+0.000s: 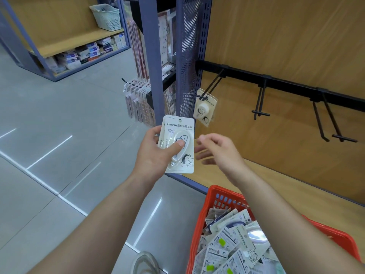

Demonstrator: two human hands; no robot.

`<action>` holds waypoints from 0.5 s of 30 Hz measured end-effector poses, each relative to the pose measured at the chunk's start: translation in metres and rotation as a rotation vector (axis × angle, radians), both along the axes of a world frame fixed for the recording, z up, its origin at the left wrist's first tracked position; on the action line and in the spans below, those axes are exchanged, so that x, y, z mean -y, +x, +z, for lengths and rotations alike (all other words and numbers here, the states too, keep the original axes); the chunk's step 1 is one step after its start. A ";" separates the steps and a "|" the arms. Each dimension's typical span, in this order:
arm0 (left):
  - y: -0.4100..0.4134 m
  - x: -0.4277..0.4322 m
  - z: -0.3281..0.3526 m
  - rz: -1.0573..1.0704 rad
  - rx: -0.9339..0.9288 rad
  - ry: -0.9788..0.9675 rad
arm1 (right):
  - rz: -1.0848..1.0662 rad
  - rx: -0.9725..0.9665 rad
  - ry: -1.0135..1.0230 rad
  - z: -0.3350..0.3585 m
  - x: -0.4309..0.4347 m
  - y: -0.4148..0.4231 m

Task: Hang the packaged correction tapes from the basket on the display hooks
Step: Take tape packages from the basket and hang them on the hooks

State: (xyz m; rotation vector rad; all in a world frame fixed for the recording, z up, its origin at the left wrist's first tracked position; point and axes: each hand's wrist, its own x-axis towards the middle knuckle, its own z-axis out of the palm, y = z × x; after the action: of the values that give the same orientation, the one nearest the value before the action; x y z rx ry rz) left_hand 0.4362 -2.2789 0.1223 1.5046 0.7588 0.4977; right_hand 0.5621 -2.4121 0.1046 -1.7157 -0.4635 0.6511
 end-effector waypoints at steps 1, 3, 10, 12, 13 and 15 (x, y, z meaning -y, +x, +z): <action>0.000 0.001 0.000 -0.001 0.000 0.005 | 0.059 -0.048 0.026 0.004 0.002 -0.007; -0.001 0.002 0.001 -0.005 0.005 0.004 | 0.082 -0.086 0.053 0.006 0.003 -0.015; -0.003 0.003 0.001 -0.014 0.010 0.014 | 0.104 -0.145 0.083 0.006 0.001 -0.014; -0.004 -0.002 -0.001 0.009 0.001 0.039 | 0.051 -0.156 0.087 0.007 0.000 -0.011; -0.005 -0.005 -0.001 0.024 -0.010 0.052 | -0.001 -0.144 0.087 0.007 0.000 -0.007; -0.006 -0.010 -0.002 0.047 -0.029 0.061 | -0.134 -0.036 0.055 0.004 0.000 0.004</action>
State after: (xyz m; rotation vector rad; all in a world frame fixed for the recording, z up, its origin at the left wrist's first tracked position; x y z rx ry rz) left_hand 0.4297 -2.2688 0.1206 1.5563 0.8095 0.5391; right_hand 0.5660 -2.4122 0.1087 -1.6651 -0.3350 0.5666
